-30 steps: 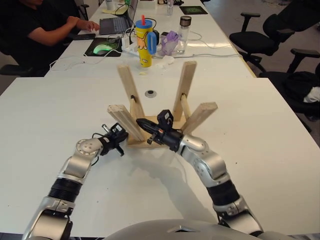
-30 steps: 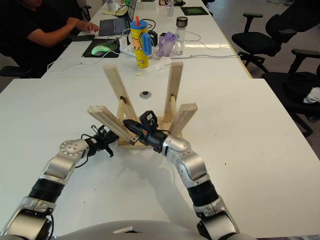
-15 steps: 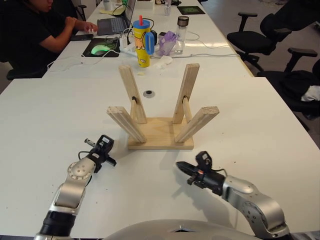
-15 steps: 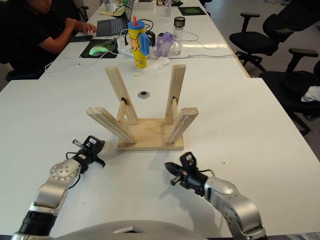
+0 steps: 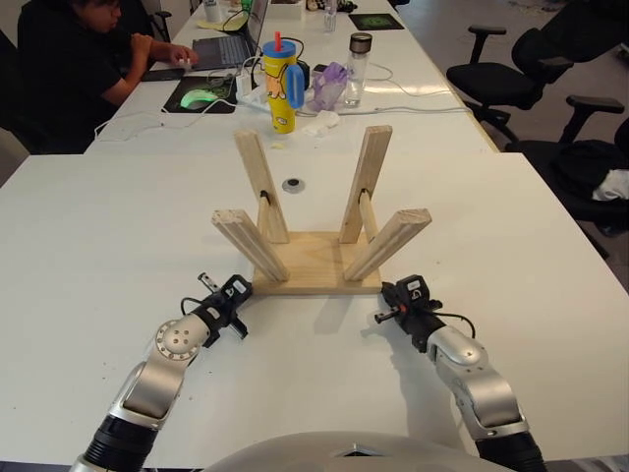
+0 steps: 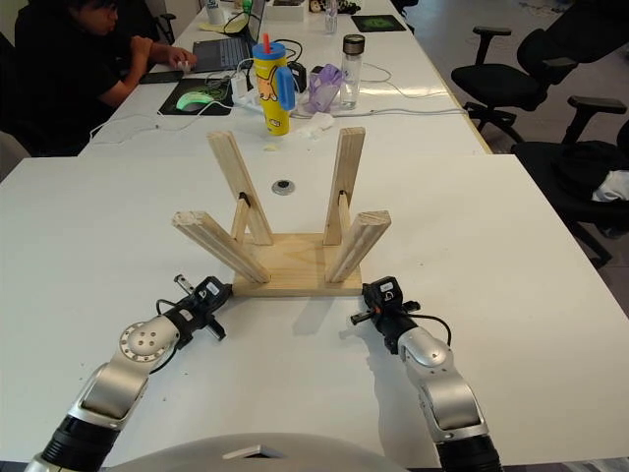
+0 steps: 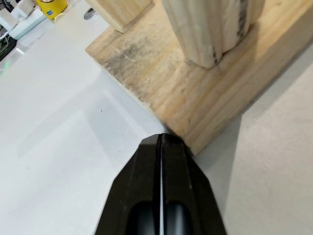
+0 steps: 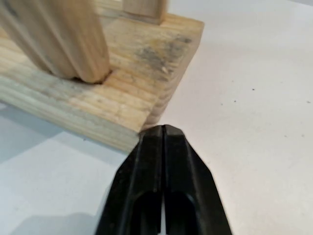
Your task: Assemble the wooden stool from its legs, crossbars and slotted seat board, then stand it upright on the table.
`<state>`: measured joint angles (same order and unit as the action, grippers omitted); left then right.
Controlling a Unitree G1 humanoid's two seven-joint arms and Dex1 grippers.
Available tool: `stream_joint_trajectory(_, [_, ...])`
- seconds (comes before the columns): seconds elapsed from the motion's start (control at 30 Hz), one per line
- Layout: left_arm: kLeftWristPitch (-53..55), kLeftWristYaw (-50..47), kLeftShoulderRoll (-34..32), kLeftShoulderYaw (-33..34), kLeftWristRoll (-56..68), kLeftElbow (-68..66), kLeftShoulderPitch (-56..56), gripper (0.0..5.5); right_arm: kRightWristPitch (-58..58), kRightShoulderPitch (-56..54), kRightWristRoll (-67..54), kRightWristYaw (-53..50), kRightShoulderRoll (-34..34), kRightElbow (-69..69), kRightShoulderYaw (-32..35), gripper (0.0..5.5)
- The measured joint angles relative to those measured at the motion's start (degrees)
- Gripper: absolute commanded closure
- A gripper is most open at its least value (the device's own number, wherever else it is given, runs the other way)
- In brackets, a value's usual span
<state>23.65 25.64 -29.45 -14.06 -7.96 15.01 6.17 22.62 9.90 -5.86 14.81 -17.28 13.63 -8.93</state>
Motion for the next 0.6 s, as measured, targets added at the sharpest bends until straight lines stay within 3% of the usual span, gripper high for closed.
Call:
stream_joint_trajectory(0.3, [10.40,6.53,-0.95,6.78,14.91,6.19,0.55,5.50,6.84,0.66,-5.17,1.12,-1.49,7.06,2.25,5.47])
stream_joint_trajectory(0.6, [28.37,18.01,-13.97,21.71,36.94,12.64,-2.16,5.50,24.31,-4.67,-25.58,9.07,-12.46,17.89,8.64,5.47])
